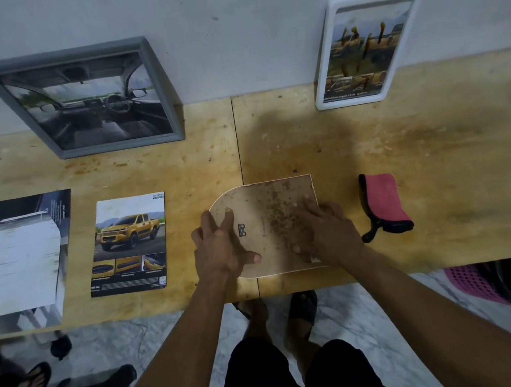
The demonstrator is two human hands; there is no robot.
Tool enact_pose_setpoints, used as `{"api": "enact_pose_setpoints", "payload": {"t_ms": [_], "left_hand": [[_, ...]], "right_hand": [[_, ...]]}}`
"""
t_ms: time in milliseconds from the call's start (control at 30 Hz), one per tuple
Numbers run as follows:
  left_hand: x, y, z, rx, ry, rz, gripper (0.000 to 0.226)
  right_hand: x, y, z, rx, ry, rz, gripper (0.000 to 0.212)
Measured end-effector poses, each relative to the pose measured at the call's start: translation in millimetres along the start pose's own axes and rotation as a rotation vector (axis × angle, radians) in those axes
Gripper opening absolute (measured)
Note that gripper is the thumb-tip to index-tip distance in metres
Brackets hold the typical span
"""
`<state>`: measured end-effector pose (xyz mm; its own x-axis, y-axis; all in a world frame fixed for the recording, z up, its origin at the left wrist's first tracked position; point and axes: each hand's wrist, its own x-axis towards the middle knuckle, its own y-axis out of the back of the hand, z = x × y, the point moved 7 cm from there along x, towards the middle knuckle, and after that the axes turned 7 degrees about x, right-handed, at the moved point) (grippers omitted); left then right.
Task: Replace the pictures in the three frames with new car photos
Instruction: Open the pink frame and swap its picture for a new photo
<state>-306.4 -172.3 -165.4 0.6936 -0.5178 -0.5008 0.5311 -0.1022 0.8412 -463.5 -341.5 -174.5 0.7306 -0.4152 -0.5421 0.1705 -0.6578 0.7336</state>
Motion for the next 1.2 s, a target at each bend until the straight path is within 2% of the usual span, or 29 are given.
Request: {"api": "enact_pose_setpoints", "payload": {"t_ms": [100, 300, 500, 600, 733, 800, 867, 933, 1033, 1100, 1200], "left_hand": [[0.5, -1.5, -0.7, 0.003, -0.025, 0.019, 0.120], [6.0, -3.4, -6.9, 0.062, -0.089, -0.048, 0.129], [7.0, -5.9, -11.1, 0.056, -0.108, -0.019, 0.131], [4.2, -8.5, -14.1, -0.007, -0.110, -0.033, 0.118], [4.3, -8.9, -14.8, 0.035, -0.114, 0.008, 0.095], [2.9, -8.2, -13.6, 0.007, -0.051, 0.013, 0.096], [-1.0, -5.4, -17.8, -0.126, 0.075, 0.041, 0.102], [-5.2, -4.2, -23.6, -0.243, 0.196, 0.074, 0.105], [-8.2, -6.9, -28.1, -0.284, 0.302, 0.079, 0.095], [-8.0, -8.3, -32.4, -0.402, 0.390, 0.081, 0.086], [-3.7, -12.8, -42.7, -0.576, 0.470, 0.067, 0.074]], "right_hand": [[-6.4, -2.1, 8.0, -0.052, 0.075, -0.074, 0.090], [-12.6, -8.0, 18.9, -0.064, 0.106, -0.042, 0.083], [-10.2, -12.5, 8.6, -0.074, 0.092, -0.012, 0.079], [-17.6, -20.7, 5.5, -0.050, 0.080, 0.068, 0.074], [-20.2, -18.9, 1.4, -0.064, 0.052, 0.051, 0.073], [-20.1, -12.1, -10.6, -0.077, 0.112, 0.059, 0.070], [-22.3, -7.5, -21.1, -0.028, 0.153, 0.072, 0.069], [-27.9, -8.3, -21.8, 0.090, 0.099, 0.053, 0.081], [-30.8, -22.9, -15.1, 0.092, 0.037, -0.033, 0.112], [-29.7, -28.6, -13.0, 0.018, 0.039, -0.032, 0.115], [-28.7, -30.9, -12.0, -0.018, 0.053, 0.012, 0.108]]}}
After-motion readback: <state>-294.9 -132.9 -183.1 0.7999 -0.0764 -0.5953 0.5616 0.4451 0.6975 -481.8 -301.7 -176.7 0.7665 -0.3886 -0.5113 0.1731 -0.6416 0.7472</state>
